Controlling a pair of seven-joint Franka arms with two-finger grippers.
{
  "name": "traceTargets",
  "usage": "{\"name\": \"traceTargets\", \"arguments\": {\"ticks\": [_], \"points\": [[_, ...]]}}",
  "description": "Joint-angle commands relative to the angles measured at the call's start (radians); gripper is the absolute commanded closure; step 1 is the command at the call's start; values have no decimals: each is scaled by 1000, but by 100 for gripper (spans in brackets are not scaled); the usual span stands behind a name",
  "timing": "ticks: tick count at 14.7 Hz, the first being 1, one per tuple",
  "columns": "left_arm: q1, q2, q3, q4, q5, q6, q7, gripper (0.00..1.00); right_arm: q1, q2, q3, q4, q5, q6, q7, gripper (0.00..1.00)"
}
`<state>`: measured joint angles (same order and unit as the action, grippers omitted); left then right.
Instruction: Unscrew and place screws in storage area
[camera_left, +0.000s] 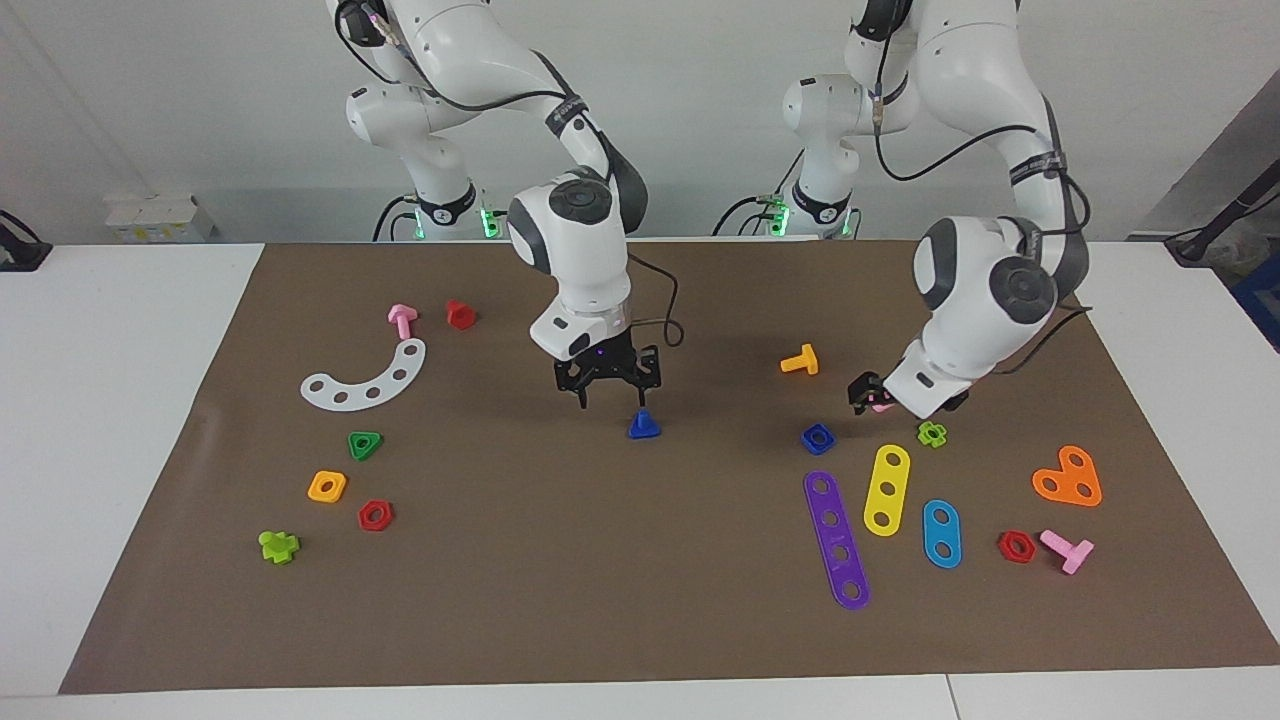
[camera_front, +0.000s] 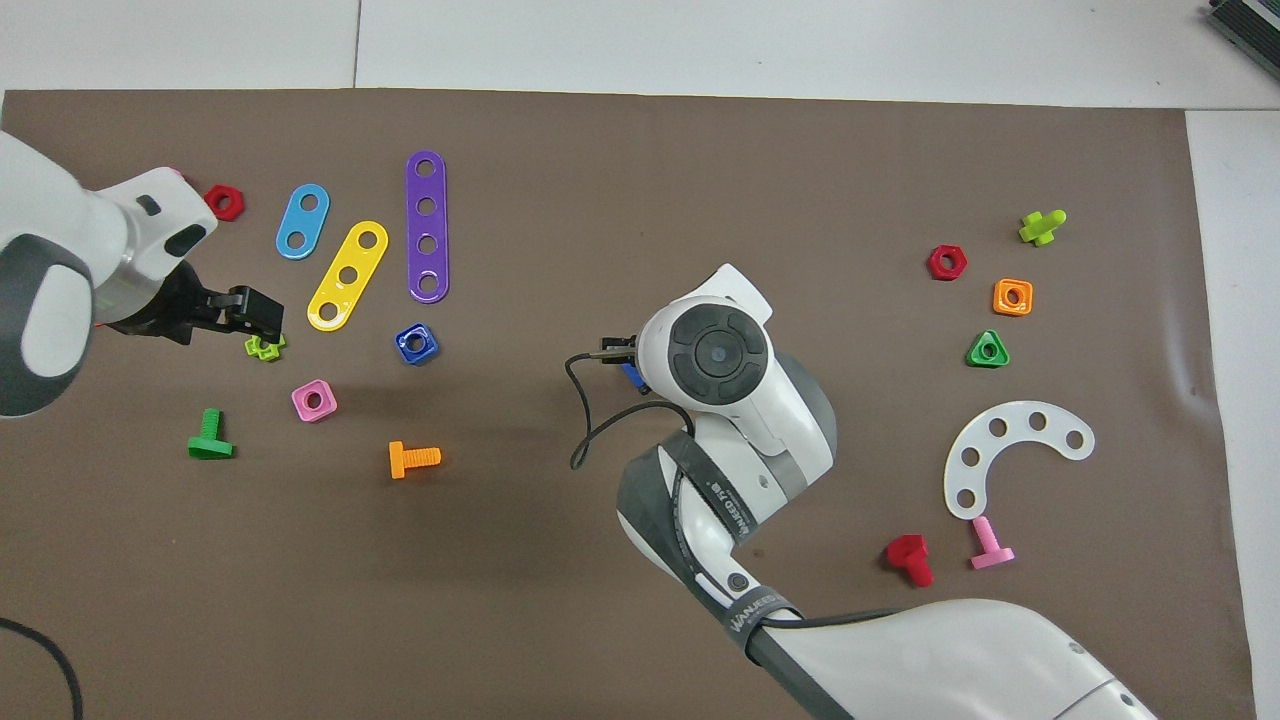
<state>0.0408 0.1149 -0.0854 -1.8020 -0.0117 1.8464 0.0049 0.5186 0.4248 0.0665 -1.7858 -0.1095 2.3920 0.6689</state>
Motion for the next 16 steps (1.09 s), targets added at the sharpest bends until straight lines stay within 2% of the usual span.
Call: {"name": "traceTargets", "arguments": {"ticks": [1,3,5,6,11,16], "points": [[10,-125,1,-30,-7,-9,6,0,9,42,-2,45,-50,10,38,18],[4,-136,4,50,-5,-96,3,0,9,48,-2,42,-67,22,40,34],[-5,-135,0,146,-4,-183,-2,0,14,48,-2,33,-67,33,40,39],[-7,-133,-5,183,-4,-215,-2,0,17,48,-2,28,-67,29,40,47],[-15,-162,-19,173,-5,-246,-6,0,23,46,-2,28,-68,24,41,98],[-13,-182,-19,132,-5,-240,1,0,-29,19,-2,28,-67,24,34,100]]}}
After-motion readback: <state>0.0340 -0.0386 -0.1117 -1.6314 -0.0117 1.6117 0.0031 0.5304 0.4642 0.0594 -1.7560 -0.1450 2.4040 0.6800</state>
